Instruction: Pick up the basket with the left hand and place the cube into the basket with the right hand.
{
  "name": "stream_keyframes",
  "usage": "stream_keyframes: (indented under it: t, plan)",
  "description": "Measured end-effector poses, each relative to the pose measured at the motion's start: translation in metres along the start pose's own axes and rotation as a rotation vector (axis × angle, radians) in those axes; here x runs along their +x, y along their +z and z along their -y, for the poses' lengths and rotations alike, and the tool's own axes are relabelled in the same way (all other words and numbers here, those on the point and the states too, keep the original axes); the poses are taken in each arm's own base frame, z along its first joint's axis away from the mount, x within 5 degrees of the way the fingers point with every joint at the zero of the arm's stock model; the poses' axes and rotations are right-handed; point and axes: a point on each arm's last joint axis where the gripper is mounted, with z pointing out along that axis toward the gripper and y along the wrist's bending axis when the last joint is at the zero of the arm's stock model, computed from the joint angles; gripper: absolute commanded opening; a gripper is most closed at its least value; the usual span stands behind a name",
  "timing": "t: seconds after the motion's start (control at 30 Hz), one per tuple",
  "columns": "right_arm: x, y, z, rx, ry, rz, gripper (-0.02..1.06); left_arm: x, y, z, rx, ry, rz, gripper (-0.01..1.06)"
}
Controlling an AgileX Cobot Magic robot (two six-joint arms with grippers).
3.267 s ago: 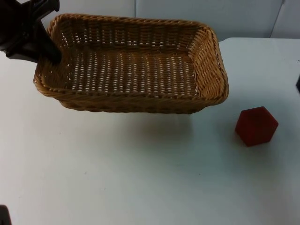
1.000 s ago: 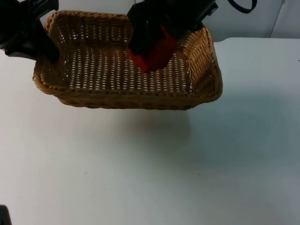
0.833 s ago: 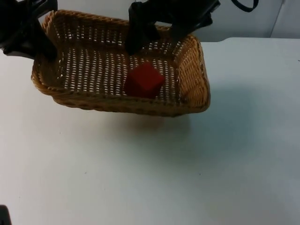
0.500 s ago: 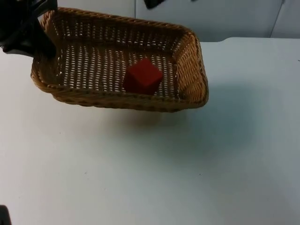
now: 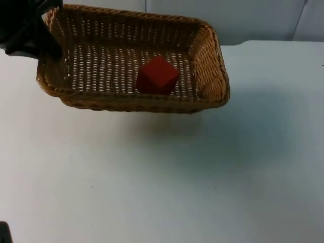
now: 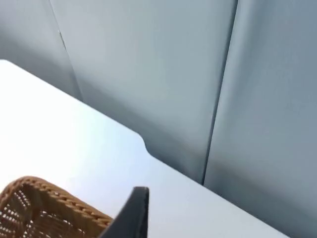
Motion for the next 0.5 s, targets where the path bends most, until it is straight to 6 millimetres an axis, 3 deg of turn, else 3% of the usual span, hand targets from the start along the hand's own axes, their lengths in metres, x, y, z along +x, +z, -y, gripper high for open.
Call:
stream_keyframes:
  t: [0.2,0.37,0.43,0.5]
  plan:
    - [-0.006,-0.014,-0.004,-0.016,0.001,-0.010,0.97,0.010,0.023,-0.010,0.028,0.019,-0.088,0.00]
    - [-0.006,-0.016,-0.005,-0.019,0.001,-0.017,0.97,0.026,0.057,-0.024,0.114,0.025,-0.203,0.01]
    - [-0.006,-0.016,-0.005,-0.019,0.001,-0.017,0.97,0.029,0.063,-0.026,0.134,0.026,-0.210,0.05]
    - [-0.006,-0.016,-0.005,-0.019,0.001,-0.017,0.97,0.031,0.069,-0.029,0.153,0.029,-0.213,0.18]
